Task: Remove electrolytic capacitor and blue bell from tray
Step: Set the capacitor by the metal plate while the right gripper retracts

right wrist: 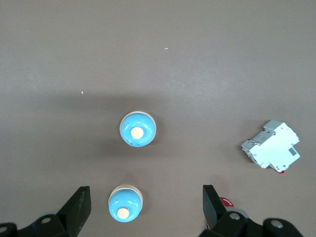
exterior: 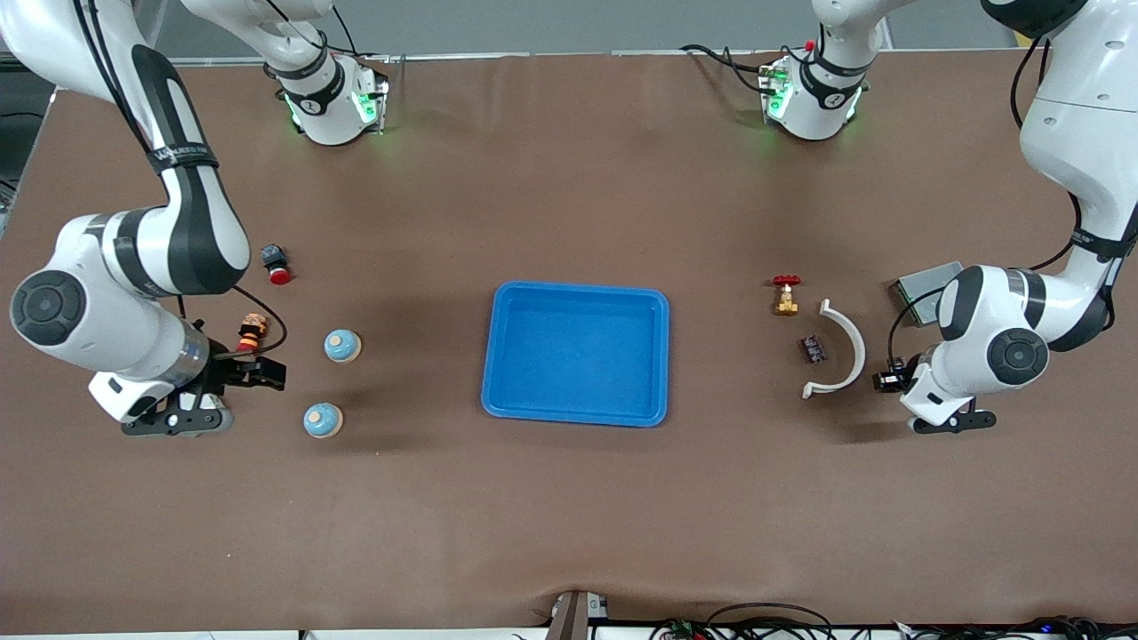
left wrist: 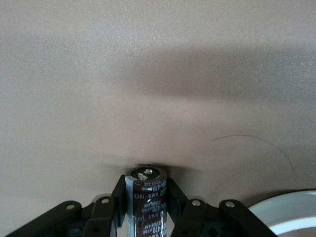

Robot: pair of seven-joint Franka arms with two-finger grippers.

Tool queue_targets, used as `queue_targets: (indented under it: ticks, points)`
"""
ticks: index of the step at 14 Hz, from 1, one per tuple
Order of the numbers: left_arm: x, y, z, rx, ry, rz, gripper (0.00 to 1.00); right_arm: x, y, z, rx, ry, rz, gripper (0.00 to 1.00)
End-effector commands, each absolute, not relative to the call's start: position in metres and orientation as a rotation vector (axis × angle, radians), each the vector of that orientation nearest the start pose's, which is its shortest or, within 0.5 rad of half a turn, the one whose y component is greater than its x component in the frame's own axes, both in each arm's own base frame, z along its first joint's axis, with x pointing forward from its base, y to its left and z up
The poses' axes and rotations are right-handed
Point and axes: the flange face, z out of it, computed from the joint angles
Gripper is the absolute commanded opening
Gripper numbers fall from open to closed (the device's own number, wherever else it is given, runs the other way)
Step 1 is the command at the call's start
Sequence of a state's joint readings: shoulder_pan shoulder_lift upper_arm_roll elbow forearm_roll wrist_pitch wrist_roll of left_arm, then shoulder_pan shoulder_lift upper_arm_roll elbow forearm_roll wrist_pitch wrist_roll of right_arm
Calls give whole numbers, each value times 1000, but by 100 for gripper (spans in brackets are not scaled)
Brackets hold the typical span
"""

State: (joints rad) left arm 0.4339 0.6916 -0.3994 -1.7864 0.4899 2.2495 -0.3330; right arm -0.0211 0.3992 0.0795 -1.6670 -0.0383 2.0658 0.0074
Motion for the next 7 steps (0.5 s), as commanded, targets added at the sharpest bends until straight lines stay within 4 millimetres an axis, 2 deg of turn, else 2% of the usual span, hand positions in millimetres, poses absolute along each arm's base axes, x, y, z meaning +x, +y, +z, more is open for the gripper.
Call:
queue_targets:
  ticks: [1,5,6,7]
  points:
    - [641,53,176,-3007,-129,165,20,660,24,393,-3144,-113,-41,100]
    - [641,61,179,-3009,-149,159,95,661,27,432,-3152,-116,-121,100]
    - [641,66,180,-3009,-163,158,100,660,26,441,-3153,-110,-112,100]
    - [641,67,182,-3011,-168,155,100,661,26,456,-3155,-108,-110,100]
